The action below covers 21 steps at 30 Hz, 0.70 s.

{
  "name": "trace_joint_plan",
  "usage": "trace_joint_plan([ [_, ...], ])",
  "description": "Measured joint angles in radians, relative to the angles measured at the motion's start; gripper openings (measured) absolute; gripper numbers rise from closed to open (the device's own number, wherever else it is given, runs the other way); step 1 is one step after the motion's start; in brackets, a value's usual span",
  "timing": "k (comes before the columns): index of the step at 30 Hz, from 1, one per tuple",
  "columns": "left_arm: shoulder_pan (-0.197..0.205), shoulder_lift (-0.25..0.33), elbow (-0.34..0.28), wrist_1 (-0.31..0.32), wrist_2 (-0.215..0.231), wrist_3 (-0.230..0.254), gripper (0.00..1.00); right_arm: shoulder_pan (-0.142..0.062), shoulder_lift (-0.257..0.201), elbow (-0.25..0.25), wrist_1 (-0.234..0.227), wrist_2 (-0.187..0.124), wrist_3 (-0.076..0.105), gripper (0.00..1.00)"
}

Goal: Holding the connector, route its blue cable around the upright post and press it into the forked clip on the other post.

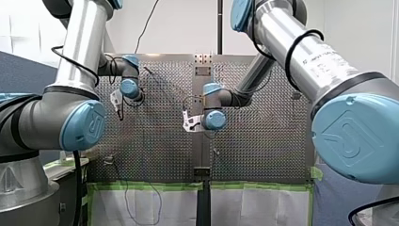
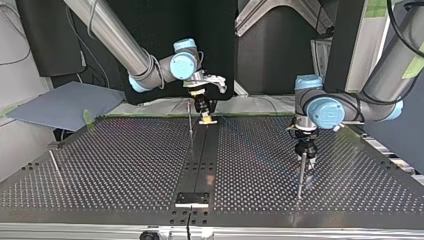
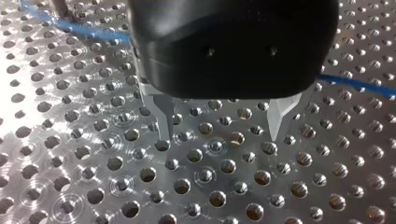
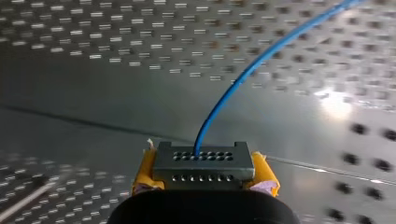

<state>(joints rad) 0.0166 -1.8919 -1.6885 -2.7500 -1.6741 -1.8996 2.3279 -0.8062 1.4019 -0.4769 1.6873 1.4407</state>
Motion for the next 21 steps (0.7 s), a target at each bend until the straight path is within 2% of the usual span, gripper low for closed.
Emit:
trace_joint_plan([
  [4,0.0,0.0,0.0,0.001,-0.003,0.0,1.0,0.005,0.03,0.008,-0.002,0.028,-0.006,0.0],
  [10,0.0,0.0,0.0,0.004,-0.005,-0.006,1.0,0.004,0.077,0.043,-0.039,0.075,-0.008,0.0],
  [16,0.006,0.0,0.0,0.013,-0.02,-0.041,1.0,-0.013,0.111,0.089,-0.085,0.119,-0.006,0.0],
  [21,0.005,0.0,0.0,0.025,-0.029,-0.085,1.0,-0.028,0.123,0.13,-0.127,0.154,-0.015,0.0],
])
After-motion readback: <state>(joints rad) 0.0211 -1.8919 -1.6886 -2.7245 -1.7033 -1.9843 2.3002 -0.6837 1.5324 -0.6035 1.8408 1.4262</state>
